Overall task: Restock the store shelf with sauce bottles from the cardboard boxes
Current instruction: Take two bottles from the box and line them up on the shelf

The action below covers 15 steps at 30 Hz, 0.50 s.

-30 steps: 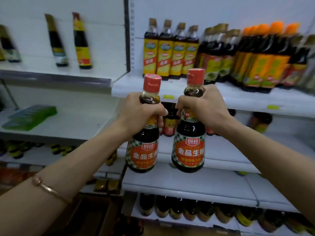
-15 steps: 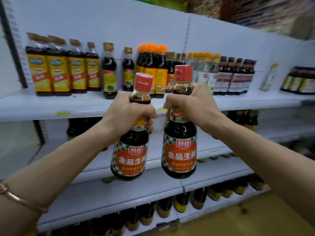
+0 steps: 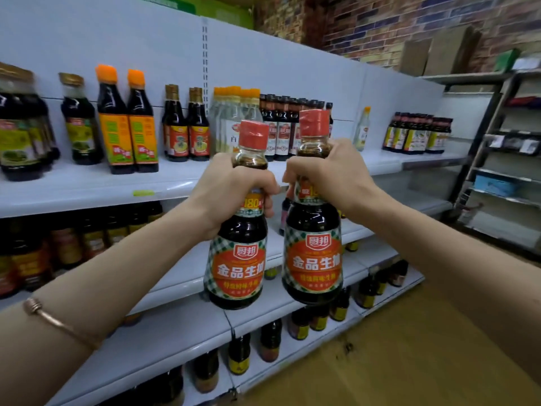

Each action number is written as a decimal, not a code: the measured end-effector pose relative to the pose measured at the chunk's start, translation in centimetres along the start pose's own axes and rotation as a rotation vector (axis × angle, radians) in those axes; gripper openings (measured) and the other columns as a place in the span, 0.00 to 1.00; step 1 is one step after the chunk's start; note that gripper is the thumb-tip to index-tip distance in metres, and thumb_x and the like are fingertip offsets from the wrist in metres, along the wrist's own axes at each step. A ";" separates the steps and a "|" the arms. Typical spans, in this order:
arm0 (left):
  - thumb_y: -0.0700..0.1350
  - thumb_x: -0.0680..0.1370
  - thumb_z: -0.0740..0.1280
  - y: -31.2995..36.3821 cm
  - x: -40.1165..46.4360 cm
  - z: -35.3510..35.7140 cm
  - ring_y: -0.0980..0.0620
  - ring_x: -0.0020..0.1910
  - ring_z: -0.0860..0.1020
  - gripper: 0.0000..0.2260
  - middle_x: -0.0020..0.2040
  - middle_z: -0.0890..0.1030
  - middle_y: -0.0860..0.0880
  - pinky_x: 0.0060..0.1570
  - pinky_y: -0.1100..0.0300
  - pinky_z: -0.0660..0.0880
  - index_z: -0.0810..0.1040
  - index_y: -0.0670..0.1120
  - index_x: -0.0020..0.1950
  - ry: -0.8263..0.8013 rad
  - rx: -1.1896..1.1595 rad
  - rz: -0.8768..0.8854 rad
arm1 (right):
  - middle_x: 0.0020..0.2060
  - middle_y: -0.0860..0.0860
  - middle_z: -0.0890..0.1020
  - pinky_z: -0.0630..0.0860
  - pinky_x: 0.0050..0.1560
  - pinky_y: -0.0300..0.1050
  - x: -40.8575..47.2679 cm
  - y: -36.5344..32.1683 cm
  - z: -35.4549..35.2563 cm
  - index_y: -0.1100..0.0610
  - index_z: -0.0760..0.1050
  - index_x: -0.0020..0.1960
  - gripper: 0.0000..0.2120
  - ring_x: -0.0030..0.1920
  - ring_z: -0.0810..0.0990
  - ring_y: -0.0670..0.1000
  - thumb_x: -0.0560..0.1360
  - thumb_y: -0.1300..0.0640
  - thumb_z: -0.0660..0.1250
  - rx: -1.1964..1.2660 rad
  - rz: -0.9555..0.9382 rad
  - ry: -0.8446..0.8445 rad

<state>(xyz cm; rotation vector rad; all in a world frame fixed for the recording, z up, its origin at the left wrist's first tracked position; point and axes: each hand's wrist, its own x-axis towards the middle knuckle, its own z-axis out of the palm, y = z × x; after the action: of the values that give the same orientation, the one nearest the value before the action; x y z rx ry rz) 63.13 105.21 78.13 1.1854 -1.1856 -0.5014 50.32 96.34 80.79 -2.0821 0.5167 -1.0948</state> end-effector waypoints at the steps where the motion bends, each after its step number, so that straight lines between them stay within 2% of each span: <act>1: 0.32 0.67 0.68 -0.3 0.9 1.0 0.43 0.26 0.75 0.05 0.26 0.76 0.41 0.34 0.54 0.76 0.74 0.36 0.32 -0.020 0.006 -0.001 | 0.34 0.66 0.81 0.78 0.40 0.66 0.4 0.9 -1.0 0.71 0.74 0.35 0.13 0.36 0.80 0.70 0.61 0.60 0.70 -0.008 0.012 0.008; 4: 0.32 0.66 0.67 -1.5 4.2 3.8 0.43 0.26 0.75 0.06 0.26 0.77 0.41 0.33 0.54 0.76 0.75 0.37 0.29 -0.063 -0.002 -0.019 | 0.30 0.60 0.82 0.80 0.43 0.63 2.1 3.7 -4.0 0.66 0.76 0.33 0.06 0.32 0.82 0.61 0.63 0.63 0.70 0.007 0.027 0.033; 7: 0.31 0.68 0.66 -3.0 8.2 6.8 0.44 0.26 0.75 0.05 0.26 0.76 0.42 0.34 0.54 0.76 0.75 0.36 0.32 -0.100 -0.034 -0.030 | 0.30 0.59 0.82 0.81 0.42 0.60 4.0 6.5 -7.1 0.68 0.77 0.35 0.09 0.31 0.82 0.60 0.63 0.61 0.70 0.002 0.053 0.074; 10: 0.34 0.66 0.68 -5.1 13.0 10.2 0.44 0.26 0.76 0.05 0.27 0.77 0.42 0.35 0.54 0.76 0.76 0.39 0.30 -0.169 -0.068 -0.023 | 0.29 0.59 0.81 0.80 0.39 0.58 6.1 9.8 -10.0 0.68 0.77 0.35 0.08 0.30 0.81 0.56 0.63 0.62 0.70 -0.016 0.060 0.104; 12: 0.37 0.62 0.68 -6.5 16.7 12.8 0.44 0.26 0.76 0.04 0.27 0.77 0.42 0.35 0.54 0.77 0.77 0.41 0.27 -0.227 -0.091 0.002 | 0.32 0.63 0.82 0.77 0.36 0.54 8.1 12.2 -12.3 0.70 0.74 0.34 0.12 0.30 0.78 0.56 0.61 0.60 0.70 -0.070 0.052 0.142; 15: 0.38 0.61 0.68 -8.1 22.3 16.6 0.44 0.27 0.77 0.04 0.27 0.77 0.42 0.36 0.53 0.77 0.76 0.42 0.25 -0.296 -0.130 0.012 | 0.37 0.69 0.80 0.77 0.36 0.61 11.4 15.8 -15.8 0.75 0.73 0.39 0.20 0.32 0.77 0.59 0.59 0.57 0.69 -0.143 0.083 0.193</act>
<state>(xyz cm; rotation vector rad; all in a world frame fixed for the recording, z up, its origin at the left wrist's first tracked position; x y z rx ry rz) 58.41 76.64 79.28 1.0150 -1.3880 -0.7523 43.35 72.28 81.20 -2.0669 0.7889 -1.2483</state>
